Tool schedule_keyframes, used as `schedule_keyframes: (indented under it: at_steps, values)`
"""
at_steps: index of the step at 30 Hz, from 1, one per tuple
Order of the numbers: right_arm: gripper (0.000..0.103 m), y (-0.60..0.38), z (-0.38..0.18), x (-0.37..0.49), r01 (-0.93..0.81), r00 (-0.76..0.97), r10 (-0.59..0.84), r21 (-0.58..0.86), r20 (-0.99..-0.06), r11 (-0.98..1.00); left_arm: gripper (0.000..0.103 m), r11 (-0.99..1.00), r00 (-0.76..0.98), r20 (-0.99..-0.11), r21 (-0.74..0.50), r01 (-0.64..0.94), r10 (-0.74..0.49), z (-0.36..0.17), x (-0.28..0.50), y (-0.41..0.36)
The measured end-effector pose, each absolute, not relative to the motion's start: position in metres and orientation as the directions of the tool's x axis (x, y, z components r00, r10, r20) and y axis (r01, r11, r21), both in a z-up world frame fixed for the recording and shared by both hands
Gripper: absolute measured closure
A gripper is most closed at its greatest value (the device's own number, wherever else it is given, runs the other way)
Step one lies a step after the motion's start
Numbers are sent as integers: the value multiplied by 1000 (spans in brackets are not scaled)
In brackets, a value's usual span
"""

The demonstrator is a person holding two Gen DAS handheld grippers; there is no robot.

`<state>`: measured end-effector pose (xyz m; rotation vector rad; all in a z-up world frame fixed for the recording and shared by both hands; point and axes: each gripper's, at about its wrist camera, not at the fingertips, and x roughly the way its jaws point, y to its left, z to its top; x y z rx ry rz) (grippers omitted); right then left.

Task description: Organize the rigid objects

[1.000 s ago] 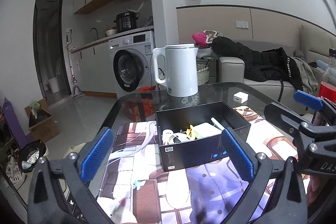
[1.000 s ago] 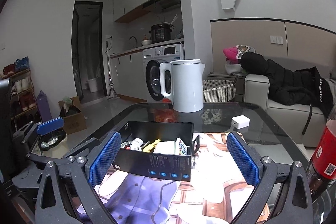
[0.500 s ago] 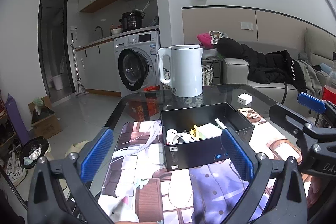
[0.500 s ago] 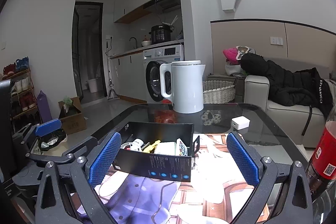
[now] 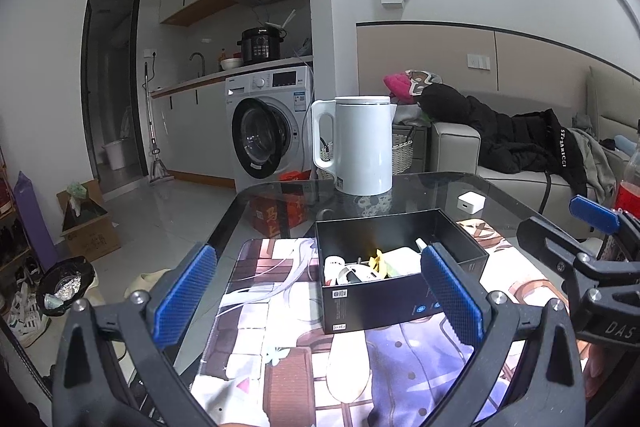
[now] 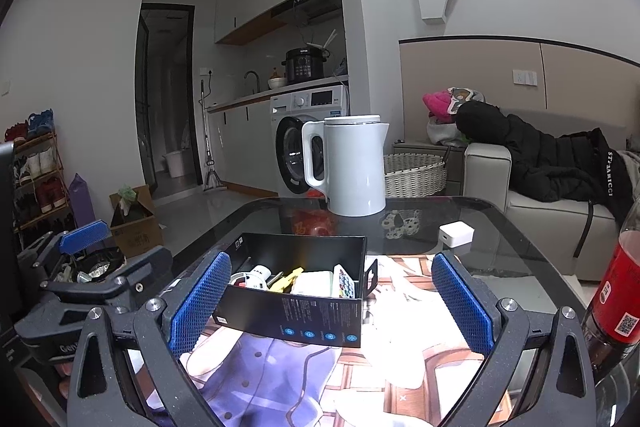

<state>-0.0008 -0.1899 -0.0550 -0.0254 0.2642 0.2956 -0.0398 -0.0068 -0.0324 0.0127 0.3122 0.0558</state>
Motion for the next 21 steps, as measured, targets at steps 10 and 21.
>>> schedule_keyframes:
  at_steps: [10,21]
  values:
    - [1,-190,-58,1,-288,920,284,25,-272,957,0,997,952,-296,42,-65,74,-31,-43,-12]
    - [1,-190,-60,2,-281,920,278,28,-275,959,0,997,954,-293,36,-62,70,-29,-42,-13]
